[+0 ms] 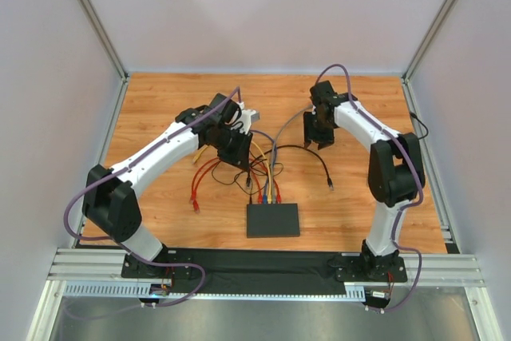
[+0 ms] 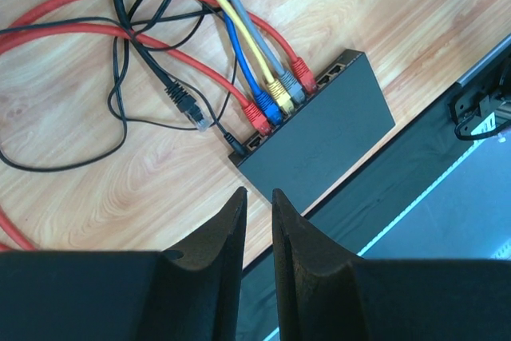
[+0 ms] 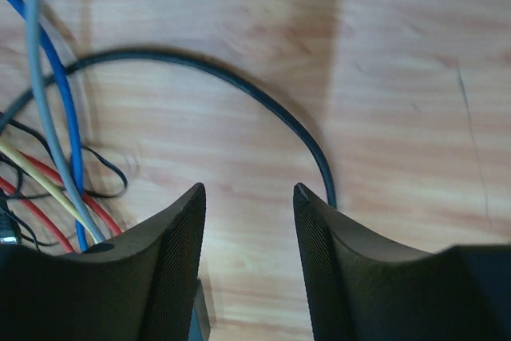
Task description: Pull the plug from the switch port
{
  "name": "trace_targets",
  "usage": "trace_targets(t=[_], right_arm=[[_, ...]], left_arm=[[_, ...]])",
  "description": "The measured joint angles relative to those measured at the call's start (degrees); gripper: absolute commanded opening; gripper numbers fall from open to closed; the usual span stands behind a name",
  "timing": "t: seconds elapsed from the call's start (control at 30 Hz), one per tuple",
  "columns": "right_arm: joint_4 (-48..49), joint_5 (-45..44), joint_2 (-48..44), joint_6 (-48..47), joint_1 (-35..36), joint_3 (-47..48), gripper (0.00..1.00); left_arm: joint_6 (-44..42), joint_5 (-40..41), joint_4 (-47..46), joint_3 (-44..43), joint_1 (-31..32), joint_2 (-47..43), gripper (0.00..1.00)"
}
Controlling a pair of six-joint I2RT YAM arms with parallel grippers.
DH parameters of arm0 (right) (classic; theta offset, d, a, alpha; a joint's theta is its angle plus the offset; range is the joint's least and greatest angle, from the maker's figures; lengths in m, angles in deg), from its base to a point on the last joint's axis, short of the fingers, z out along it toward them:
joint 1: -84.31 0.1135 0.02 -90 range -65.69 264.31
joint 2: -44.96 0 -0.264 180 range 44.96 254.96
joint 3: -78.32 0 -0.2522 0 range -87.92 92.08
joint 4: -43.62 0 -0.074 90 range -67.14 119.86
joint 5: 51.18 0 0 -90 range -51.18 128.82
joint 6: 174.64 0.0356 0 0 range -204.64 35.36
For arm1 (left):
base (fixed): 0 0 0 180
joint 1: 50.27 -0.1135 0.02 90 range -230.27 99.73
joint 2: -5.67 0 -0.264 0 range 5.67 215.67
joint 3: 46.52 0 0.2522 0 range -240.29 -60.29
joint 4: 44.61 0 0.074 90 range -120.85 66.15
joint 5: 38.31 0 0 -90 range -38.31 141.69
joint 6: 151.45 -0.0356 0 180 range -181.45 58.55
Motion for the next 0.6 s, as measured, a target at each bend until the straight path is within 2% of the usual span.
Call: trace_targets(t=[0.23, 0.6], right_arm=[[2.21, 0.24, 9.64, -6.64, 3.04, 8.94, 0.47], [3.65, -0.20, 13.55, -13.73, 4.02, 12.26, 0.40]], left_arm=[[0.22, -0.57, -1.07, 3.23, -0.02, -1.99, 0.27], [0.42, -1.97, -1.84, 8.07, -0.35, -7.06, 0.27]])
